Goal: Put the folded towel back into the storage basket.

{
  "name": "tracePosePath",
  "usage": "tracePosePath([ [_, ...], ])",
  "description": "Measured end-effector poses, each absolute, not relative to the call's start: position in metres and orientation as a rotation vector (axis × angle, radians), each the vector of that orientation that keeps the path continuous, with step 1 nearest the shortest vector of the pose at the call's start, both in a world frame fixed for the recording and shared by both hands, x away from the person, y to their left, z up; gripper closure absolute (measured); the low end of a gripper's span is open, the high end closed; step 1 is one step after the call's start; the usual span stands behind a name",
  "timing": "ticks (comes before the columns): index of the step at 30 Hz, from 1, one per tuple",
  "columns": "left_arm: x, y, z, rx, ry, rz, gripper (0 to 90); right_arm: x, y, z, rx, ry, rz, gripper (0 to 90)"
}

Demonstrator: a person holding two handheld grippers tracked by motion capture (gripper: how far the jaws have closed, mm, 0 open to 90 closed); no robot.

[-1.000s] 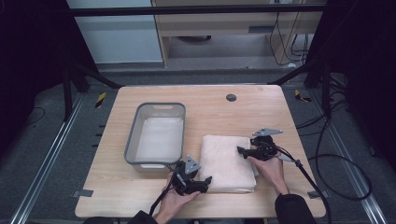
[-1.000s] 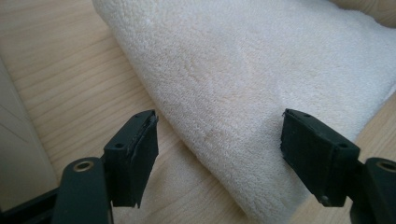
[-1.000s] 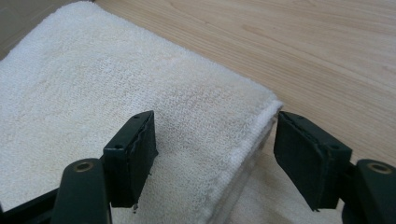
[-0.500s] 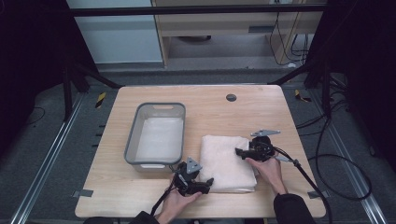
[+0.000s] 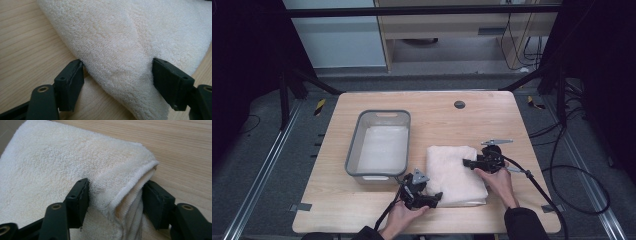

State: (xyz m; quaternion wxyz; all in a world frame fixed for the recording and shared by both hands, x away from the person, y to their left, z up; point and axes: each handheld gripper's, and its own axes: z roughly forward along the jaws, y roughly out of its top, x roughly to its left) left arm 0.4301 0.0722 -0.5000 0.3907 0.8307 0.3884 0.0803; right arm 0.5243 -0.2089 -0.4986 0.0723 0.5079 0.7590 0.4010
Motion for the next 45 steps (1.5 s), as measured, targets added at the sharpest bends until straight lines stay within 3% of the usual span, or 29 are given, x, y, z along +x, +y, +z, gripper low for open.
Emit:
tracePosePath([
  [13,0.43,0.073,-0.498,2.105,0.975,0.115,47.4,0.523,-0.209,-0.496,1.526,2.325,1.265,65.6],
  [24,0.427,0.074,-0.494,2.079,0.948,0.117,66.1,0.522,-0.209,-0.492,1.52,2.326,1.28,71.2],
  [45,0.414,0.081,-0.463,2.01,0.855,0.15,69.8,0.496,-0.223,-0.447,1.427,2.214,1.431,71.5],
])
